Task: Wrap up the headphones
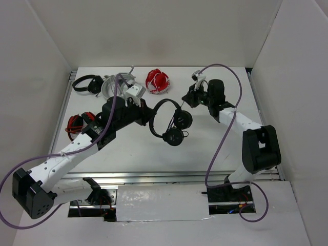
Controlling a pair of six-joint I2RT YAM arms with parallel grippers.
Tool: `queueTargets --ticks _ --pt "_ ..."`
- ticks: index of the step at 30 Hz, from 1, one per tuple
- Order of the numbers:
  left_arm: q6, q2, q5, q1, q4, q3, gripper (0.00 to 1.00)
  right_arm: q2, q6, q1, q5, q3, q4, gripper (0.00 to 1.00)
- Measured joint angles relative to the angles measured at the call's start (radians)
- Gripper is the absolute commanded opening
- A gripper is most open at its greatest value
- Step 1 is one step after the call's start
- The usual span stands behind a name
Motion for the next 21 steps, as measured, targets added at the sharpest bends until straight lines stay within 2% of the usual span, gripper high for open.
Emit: queueTargets --ticks 6,10,17,21 --pt "-0.024 -0.006 0.032 0.039 0.000 0.002 0.00 0.049 0.072 -0.002 -0.044 -0.043 0.052 0.00" --pt "-0.092 -0.004 0.010 0.073 0.008 0.005 0.00 0.023 0.129 0.032 -0.047 -0.146 0.167 0.00" --pt "-0.278 0.090 -0.115 0.193 0.006 0.116 0.00 -0.125 0.262 0.259 0.042 -0.476 0.424 0.00" --pt "-0.366 0.159 -0.198 0.232 -0.028 0.134 0.00 -0.221 0.287 0.409 0.195 -0.539 0.493 0.00"
